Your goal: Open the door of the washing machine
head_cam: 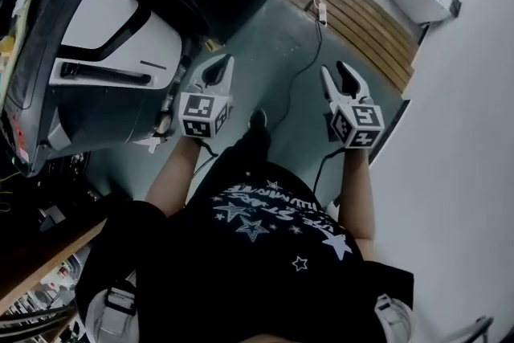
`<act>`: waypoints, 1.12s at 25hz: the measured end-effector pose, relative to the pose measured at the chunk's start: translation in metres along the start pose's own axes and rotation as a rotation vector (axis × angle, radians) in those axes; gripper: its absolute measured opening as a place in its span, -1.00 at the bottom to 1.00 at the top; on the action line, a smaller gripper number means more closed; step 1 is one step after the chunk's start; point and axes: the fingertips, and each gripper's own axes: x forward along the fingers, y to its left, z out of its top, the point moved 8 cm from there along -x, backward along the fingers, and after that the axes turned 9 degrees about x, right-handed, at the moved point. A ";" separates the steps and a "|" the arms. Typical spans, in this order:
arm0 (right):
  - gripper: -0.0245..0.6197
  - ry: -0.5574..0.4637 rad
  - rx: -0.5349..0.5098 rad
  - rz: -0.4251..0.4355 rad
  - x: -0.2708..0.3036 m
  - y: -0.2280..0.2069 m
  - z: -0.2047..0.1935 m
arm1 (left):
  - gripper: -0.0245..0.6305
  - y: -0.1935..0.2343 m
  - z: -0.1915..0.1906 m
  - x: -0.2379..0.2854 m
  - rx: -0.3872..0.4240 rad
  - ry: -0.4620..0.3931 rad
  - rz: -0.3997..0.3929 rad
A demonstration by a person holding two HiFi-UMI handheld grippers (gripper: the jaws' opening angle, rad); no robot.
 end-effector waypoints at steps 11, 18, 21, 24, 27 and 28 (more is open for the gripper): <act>-0.40 0.046 0.004 0.019 0.126 -0.017 0.052 | -0.89 0.077 0.015 0.095 -0.018 0.019 -0.014; -0.40 0.069 -0.008 0.051 0.176 -0.034 0.074 | -0.89 0.097 0.018 0.121 -0.048 0.037 0.035; -0.40 0.084 -0.007 0.087 0.203 -0.054 0.084 | -0.89 0.097 0.019 0.134 -0.072 0.053 0.074; -0.40 0.100 -0.018 0.129 0.237 -0.081 0.101 | -0.89 0.094 0.023 0.155 -0.089 0.080 0.129; -0.40 0.120 -0.033 0.190 0.274 -0.110 0.124 | -0.89 0.089 0.034 0.181 -0.107 0.107 0.199; -0.40 0.132 -0.043 0.209 0.287 -0.120 0.131 | -0.89 0.088 0.039 0.191 -0.116 0.112 0.221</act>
